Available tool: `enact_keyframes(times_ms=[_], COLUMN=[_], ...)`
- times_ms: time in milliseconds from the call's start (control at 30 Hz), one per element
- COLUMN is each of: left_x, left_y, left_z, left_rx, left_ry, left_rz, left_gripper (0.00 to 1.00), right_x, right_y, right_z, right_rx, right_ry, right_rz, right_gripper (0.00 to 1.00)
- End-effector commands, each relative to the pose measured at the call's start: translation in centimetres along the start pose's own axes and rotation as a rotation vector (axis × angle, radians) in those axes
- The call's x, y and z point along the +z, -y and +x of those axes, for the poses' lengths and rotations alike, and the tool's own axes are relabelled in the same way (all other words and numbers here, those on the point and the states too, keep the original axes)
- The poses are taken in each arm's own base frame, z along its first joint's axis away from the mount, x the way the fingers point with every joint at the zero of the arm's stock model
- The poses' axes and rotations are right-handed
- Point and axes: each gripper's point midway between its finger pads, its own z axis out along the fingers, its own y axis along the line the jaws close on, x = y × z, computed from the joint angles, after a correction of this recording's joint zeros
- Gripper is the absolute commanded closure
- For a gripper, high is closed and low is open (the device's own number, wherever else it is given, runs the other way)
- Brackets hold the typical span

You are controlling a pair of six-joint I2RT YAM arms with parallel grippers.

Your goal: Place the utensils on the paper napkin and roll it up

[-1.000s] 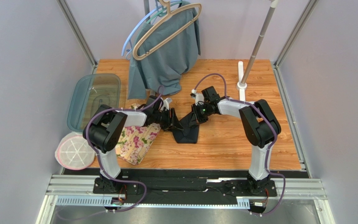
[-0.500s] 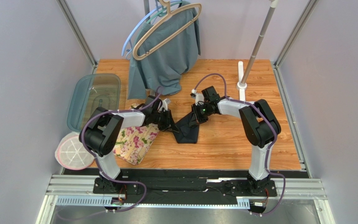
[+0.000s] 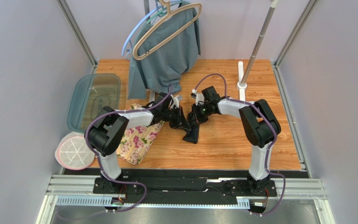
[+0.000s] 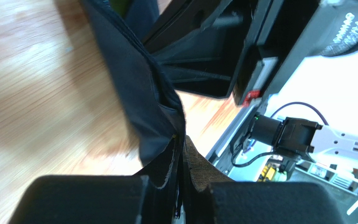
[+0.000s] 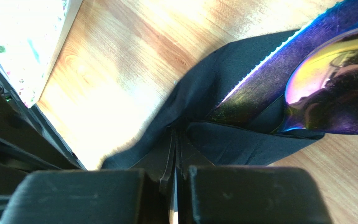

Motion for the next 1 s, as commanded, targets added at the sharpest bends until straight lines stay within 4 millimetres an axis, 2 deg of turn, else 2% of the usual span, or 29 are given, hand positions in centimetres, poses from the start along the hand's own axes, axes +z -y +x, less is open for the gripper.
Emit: enact_keyframes(times_ms=[0,67,100,233,367,400,467,500,567,633,733,867,967], left_x=[2.1,2.6,3.0,3.2,2.4,2.1,1.7,1.5,1.5,1.6,1.7,1.6,1.7], left_y=[-0.7,-2.0,-3.2,-6.1,-8.3,-8.7,-9.1,-9.1,-9.1,-9.0,-8.8,-8.7,-8.7], left_z=[0.0,-0.4,0.3,0.3,0.8,0.7,0.8,0.7,0.9,1.0,1.0,0.9,0.9], left_rx=[-0.042,-0.04,-0.038,-0.017,-0.003,0.02,0.026,0.041,0.046,0.038,0.03,0.032,0.036], left_ry=[-0.018,-0.014,-0.039,-0.05,-0.092,-0.097,-0.117,-0.119,-0.128,-0.13,-0.126,-0.123,-0.122], left_rz=[-0.032,-0.083,-0.119,-0.237,-0.338,-0.349,-0.366,-0.37,-0.366,-0.354,-0.345,-0.346,-0.345], left_gripper=[0.89,0.89,0.88,0.86,0.89,0.89,0.91,0.91,0.91,0.91,0.91,0.92,0.92], right_x=[1.8,1.7,1.6,1.4,0.6,-0.1,-1.3,-2.1,-3.5,-5.1,-6.8,-7.3,-6.6], right_y=[5.6,5.5,5.5,5.3,3.9,2.8,2.1,1.0,0.5,-0.6,-1.6,-2.1,-1.4], right_z=[6.0,5.9,5.9,5.8,4.8,4.2,2.5,1.9,0.2,-1.3,-2.5,-2.2,-1.8], right_rx=[0.074,0.075,0.076,0.086,0.084,0.08,0.087,0.09,0.113,0.132,0.168,0.2,0.211], right_ry=[-0.164,-0.157,-0.158,-0.154,-0.13,-0.115,-0.074,-0.063,-0.012,0.044,0.111,0.14,0.134], right_rz=[0.21,0.212,0.214,0.21,0.163,0.127,0.099,0.055,0.017,-0.054,-0.135,-0.177,-0.162], right_gripper=[1.0,1.0,1.0,1.0,1.0,0.98,0.9,0.88,0.84,0.83,0.83,0.85,0.88])
